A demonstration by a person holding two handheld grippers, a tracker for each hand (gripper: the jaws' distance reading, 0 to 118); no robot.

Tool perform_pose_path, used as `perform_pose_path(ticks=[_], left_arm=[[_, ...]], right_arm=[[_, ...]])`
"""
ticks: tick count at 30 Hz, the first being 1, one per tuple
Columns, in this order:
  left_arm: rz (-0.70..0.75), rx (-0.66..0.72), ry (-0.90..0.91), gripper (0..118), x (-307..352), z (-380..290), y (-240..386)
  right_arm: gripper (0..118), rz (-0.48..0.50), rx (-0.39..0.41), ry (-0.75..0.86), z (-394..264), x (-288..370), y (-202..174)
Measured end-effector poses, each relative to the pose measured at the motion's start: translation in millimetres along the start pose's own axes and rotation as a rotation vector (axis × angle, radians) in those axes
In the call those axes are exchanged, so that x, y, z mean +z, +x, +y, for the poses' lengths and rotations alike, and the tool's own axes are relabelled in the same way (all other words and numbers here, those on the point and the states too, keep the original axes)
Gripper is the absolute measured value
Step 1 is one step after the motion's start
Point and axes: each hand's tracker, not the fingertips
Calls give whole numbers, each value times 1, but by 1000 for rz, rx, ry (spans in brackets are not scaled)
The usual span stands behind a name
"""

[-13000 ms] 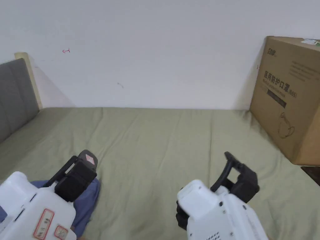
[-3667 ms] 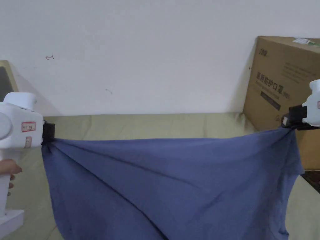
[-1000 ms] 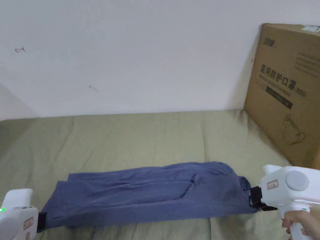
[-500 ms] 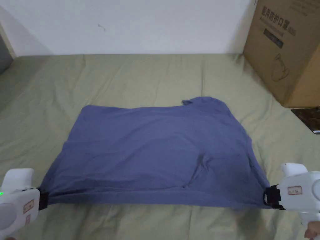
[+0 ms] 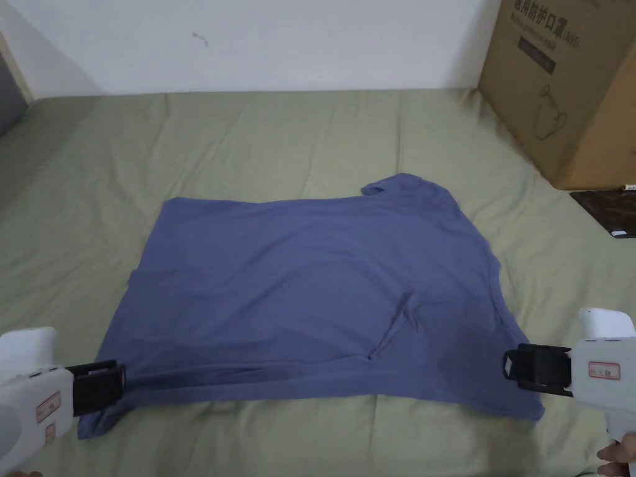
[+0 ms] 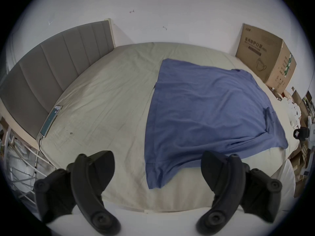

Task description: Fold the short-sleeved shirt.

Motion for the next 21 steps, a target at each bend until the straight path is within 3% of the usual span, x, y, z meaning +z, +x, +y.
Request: perform_pose_path(ticks=[5,6,7,8,9,10,11,13,14,21], left_arm=[[-44,50,22,104,25,-12,-2],[-57,62,27,101,28,-18,-2],[-70,73,38,89,32,-24,-2],[-71,77,35,60,34,-29,0],[-66,95,25,33,33,-33,2],[-50,110,-5,8,29,-38,2],[-33,114,-31,2,25,-43,4],[-59,115,-32,0,24,-51,4],[-56,123,-38,0,18,-55,0],[-9,104,-16,0,21,-53,-10]], right_arm=[[110,10,-5,65,-10,24,-11],[110,-7,6,73,-14,26,-15],[108,-20,13,86,-20,27,-19],[99,-6,21,101,-27,26,-21],[80,2,16,108,-32,26,-24],[48,-5,2,104,-36,25,-28],[17,-2,4,88,-40,21,-31],[12,10,11,58,-49,15,-35],[4,15,34,39,-51,14,-39],[3,2,40,40,-52,9,-47]])
